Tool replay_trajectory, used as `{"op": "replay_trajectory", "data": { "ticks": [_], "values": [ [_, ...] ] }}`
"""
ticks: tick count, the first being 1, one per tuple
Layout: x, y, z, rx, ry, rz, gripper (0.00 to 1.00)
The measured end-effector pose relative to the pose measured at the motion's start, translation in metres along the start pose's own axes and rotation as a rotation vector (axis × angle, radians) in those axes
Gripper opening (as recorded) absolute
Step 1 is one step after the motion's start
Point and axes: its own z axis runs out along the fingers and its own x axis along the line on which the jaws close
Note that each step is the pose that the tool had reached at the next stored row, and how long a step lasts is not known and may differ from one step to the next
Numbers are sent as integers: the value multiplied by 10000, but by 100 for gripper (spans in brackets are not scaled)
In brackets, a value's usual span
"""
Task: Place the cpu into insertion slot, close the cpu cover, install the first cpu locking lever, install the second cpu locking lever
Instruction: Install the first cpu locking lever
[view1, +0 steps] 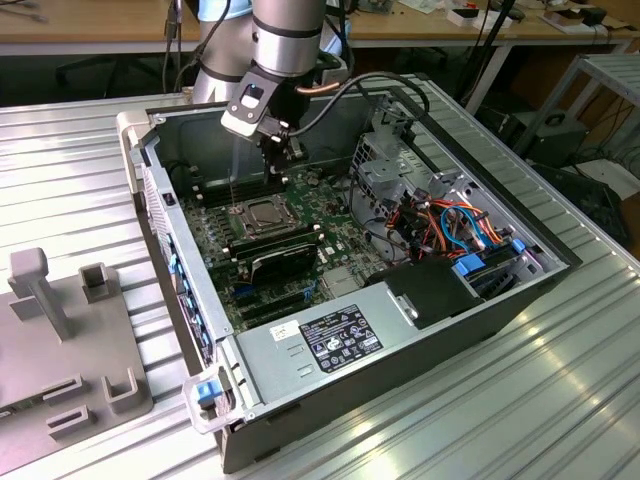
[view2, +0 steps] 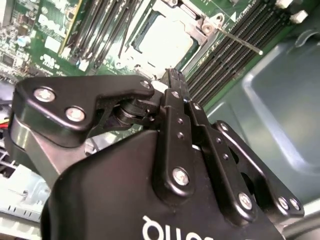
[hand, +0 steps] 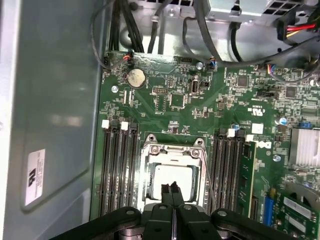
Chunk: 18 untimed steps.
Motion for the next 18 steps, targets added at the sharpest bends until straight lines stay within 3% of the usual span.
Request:
{"op": "replay_trajectory", "data": {
  "ticks": [8,10,14,18],
  "values": [
    [0,0,4,-39,44,-1547,11],
    [0,0,11,-63,66,-2353,11],
    [1,0,30,-96,98,-3403,11],
    [2,-1,54,-135,135,-4771,11]
  ]
}}
